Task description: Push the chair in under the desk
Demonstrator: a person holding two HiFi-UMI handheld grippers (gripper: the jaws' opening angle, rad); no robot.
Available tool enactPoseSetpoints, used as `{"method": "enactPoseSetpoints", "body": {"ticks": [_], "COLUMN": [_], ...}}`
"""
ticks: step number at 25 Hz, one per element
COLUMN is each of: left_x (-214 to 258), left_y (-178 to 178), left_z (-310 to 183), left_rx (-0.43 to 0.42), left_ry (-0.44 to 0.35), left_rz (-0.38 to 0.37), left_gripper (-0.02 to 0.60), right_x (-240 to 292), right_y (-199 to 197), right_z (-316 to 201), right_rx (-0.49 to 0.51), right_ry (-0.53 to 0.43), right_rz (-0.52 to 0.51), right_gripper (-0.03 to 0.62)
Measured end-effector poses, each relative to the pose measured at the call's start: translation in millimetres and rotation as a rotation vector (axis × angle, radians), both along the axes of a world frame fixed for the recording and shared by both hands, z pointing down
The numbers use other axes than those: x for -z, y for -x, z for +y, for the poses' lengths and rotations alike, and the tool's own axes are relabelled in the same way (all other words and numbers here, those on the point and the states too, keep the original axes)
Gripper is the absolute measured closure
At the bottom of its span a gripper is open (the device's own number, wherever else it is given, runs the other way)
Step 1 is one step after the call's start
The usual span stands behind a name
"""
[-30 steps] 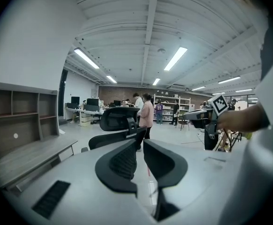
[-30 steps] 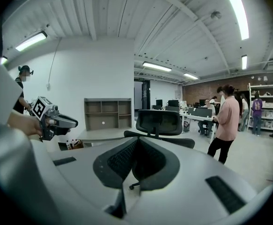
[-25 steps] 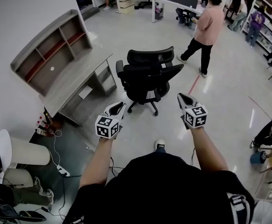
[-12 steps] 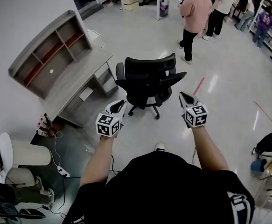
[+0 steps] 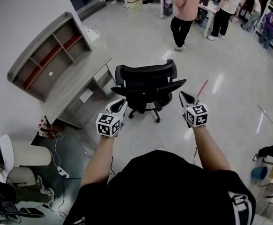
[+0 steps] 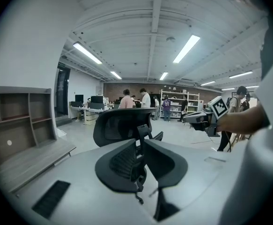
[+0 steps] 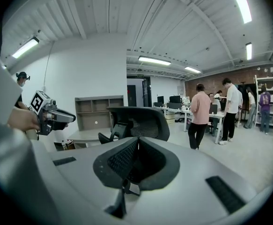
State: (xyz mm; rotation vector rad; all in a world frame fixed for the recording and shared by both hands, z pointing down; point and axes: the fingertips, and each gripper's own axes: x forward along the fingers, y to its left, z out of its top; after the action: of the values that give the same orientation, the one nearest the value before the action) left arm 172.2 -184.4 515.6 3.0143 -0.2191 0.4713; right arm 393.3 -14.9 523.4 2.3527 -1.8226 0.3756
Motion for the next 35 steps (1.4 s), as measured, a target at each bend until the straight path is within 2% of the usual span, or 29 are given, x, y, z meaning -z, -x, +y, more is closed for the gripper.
{"method": "enactPoseSetpoints", "body": {"ticks": [8,14,26,35], "left_x": [0.9,-1.0,-0.8,8.7], "left_y": [-45.5,-60.9,-50.1,-36.9], "left_z": [-5.0,-5.5,-27.6,-65.2], "left_rx": [0.032,0.043,0.046,0.026], "left_ry": [-0.004,-0.017,-0.009,-0.017], "left_rz": [-0.007,-0.015,0.003,0.016], "left_gripper": [0.522,0.522,0.522,0.522], "right_x": [0.0,-0.7,12.6,27.2], "right_y": [-47.5,-71.0,-64.1,-51.6], "right_z": [-8.7,-8.1,-25.4,-48.0], "right_rx": [0.028,0.029,0.027,-0.005], "right_ry": [-0.001,-0.011,-0.002,-0.008], "right_rz": [-0.006,-0.008,0.017,0.033], "right_gripper": [0.594,0.594,0.594,0.594]}}
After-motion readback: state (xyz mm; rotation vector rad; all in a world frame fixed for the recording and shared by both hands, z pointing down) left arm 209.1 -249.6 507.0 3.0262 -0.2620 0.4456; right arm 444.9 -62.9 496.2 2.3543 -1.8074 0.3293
